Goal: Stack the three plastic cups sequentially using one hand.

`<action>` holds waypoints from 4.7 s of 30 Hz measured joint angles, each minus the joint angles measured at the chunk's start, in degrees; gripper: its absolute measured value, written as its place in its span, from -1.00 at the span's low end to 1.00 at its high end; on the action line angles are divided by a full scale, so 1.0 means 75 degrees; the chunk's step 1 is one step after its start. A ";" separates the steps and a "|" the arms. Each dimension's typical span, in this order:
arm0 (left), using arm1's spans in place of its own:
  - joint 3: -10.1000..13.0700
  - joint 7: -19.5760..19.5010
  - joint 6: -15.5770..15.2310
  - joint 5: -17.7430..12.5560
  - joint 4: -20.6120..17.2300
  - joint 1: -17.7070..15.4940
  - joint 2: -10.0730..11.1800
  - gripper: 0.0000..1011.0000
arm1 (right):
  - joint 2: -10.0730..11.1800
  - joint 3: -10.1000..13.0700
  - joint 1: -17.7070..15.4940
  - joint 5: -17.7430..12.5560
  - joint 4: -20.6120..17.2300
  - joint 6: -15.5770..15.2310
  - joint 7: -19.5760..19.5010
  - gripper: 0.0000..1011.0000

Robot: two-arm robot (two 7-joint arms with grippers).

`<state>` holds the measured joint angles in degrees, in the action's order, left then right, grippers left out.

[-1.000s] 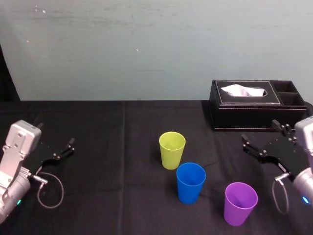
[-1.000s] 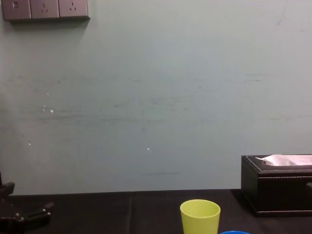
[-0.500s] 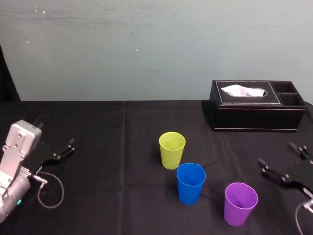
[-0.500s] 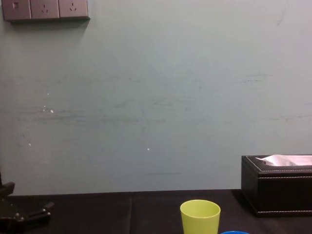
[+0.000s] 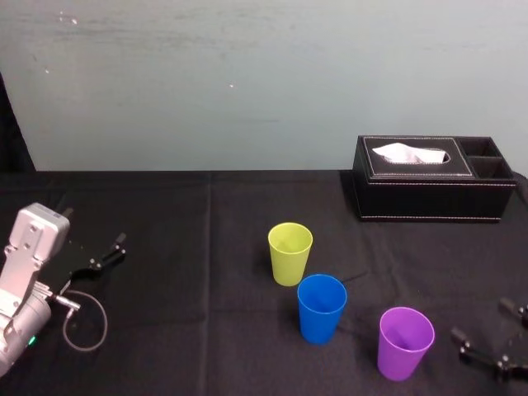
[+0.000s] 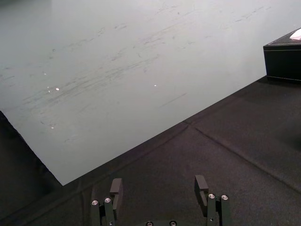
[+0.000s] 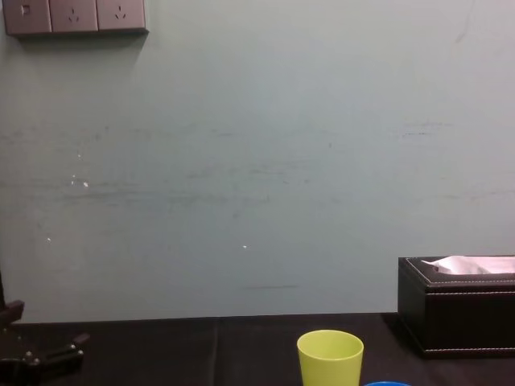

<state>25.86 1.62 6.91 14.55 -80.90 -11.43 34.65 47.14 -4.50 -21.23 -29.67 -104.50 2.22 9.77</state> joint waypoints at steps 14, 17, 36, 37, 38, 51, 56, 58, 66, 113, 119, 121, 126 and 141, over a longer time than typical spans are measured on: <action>0.0000 0.0000 0.0000 0.0001 0.0000 0.0000 0.0000 0.98 | 0.0069 -0.0037 -0.0715 0.0236 -0.0262 0.0198 0.0636 0.98; 0.0000 0.0000 0.0000 0.0000 0.0000 0.0000 0.0000 0.98 | -0.0028 -0.0146 -0.0691 0.0302 -0.0271 0.0295 0.0783 0.98; 0.0000 0.0000 0.0000 0.0000 0.0000 0.0000 0.0000 0.98 | -0.1056 -0.0723 0.0109 0.0746 0.0133 0.0091 0.0868 0.98; 0.0000 0.0000 0.0000 0.0000 0.0000 0.0000 0.0000 0.98 | -0.1148 -0.0743 0.0157 0.0767 0.0169 0.0055 0.0840 0.98; 0.0000 0.0000 0.0000 0.0001 0.0000 0.0000 0.0000 0.98 | -0.1188 -0.0750 0.0177 0.0777 0.0185 0.0039 0.0824 0.98; 0.0000 0.0000 0.0000 0.0000 0.0000 0.0000 0.0000 0.98 | -0.1821 -0.0877 0.0561 0.1229 0.0482 -0.0031 0.0559 0.98; 0.0000 0.0000 0.0000 0.0000 0.0000 0.0001 0.0000 0.98 | -0.2055 -0.0920 0.0674 0.1500 0.0583 -0.0072 0.0385 0.98; 0.0000 0.0000 0.0000 0.0000 0.0000 0.0000 0.0000 0.98 | -0.2120 -0.0928 0.0703 0.1569 0.0611 -0.0079 0.0347 0.98; 0.0000 0.0000 0.0000 0.0000 0.0000 0.0000 0.0000 0.98 | -0.2146 -0.0931 0.0716 0.1611 0.0630 -0.0091 0.0322 0.98; 0.0000 0.0000 0.0000 0.0000 0.0000 0.0000 0.0000 0.98 | -0.2380 -0.0962 0.3468 0.1125 0.0845 -0.1896 0.1651 0.44; 0.0000 0.0000 0.0000 0.0000 0.0000 0.0000 0.0000 0.98 | -0.2598 -0.1438 0.4444 0.0941 0.1390 -0.2406 0.1890 0.44; 0.0000 0.0000 0.0000 0.0000 0.0000 0.0001 0.0000 0.98 | -0.2687 -0.1629 0.4742 0.0933 0.1599 -0.2527 0.1936 0.44; 0.0000 0.0000 0.0000 0.0000 0.0000 0.0000 0.0000 0.98 | -0.2871 -0.1968 0.5215 0.0957 0.2003 -0.2673 0.1947 0.44; 0.0000 0.0000 0.0000 0.0000 0.0000 0.0000 0.0000 0.98 | -0.3302 -0.2803 0.6155 0.1268 0.2896 -0.2588 0.1946 0.44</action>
<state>25.86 1.62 6.91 14.55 -80.90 -11.43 34.65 22.38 -25.52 24.93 -20.16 -82.78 -17.19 24.36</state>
